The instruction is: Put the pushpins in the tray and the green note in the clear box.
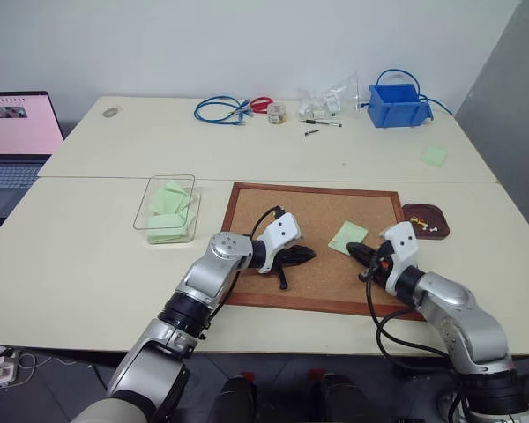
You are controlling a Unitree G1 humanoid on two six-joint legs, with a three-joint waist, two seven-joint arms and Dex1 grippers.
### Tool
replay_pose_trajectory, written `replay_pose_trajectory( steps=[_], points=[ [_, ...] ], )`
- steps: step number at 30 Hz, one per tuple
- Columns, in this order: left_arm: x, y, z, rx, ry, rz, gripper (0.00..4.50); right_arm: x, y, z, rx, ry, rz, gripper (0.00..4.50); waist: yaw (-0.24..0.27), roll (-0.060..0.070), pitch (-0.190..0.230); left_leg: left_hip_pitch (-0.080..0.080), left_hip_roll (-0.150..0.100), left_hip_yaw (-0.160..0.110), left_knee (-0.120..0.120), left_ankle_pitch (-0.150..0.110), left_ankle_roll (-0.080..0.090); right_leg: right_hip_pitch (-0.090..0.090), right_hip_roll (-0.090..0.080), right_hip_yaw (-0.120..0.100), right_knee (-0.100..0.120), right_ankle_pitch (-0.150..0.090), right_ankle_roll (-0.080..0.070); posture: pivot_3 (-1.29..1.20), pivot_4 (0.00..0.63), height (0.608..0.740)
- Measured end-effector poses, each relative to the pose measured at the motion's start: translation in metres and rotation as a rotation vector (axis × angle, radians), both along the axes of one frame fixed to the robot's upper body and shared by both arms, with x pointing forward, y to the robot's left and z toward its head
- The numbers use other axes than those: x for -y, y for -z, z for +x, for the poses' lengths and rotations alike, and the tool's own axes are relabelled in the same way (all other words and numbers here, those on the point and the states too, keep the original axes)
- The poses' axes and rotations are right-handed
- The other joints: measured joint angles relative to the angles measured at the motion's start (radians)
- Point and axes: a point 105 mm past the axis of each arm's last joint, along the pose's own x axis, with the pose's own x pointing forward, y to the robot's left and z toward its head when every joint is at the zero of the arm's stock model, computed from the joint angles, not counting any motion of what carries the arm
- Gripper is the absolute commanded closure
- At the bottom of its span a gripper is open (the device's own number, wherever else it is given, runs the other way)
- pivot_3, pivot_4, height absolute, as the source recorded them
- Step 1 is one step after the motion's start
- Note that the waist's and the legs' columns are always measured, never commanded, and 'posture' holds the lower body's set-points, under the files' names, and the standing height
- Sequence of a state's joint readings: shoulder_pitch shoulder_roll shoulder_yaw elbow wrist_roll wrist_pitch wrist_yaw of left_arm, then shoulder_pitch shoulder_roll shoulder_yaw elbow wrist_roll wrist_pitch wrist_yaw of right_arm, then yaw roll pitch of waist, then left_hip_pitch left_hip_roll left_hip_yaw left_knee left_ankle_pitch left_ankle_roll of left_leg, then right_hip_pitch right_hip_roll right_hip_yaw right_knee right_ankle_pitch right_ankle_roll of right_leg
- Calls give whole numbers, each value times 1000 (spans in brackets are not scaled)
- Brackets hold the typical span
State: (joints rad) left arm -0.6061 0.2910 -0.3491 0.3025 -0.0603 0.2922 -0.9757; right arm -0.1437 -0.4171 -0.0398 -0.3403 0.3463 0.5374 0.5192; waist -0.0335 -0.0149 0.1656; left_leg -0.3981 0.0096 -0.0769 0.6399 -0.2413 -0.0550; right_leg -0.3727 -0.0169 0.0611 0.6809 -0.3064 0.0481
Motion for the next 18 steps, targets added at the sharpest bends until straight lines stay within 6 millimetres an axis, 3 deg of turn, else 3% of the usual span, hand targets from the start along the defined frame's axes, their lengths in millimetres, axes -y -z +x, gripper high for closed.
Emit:
replay_pose_trajectory(
  steps=[2,12,18],
  points=[
    [0,0,0,0,1,0,4500,1,-8,0,25,0,6,4441,0,0,0,0,0,0,0,0,0,0,0,0,0,0,0,0,150,740],
    [0,0,0,-3,6,2,4500,6,-4,2,-12,37,13,4441,0,0,0,0,0,0,0,0,0,0,0,0,0,0,0,0,150,740],
    [0,0,0,-2,8,2,4500,53,-27,28,57,336,74,4441,0,0,0,0,0,0,0,0,0,0,0,0,0,0,0,0,150,740]
  ],
)
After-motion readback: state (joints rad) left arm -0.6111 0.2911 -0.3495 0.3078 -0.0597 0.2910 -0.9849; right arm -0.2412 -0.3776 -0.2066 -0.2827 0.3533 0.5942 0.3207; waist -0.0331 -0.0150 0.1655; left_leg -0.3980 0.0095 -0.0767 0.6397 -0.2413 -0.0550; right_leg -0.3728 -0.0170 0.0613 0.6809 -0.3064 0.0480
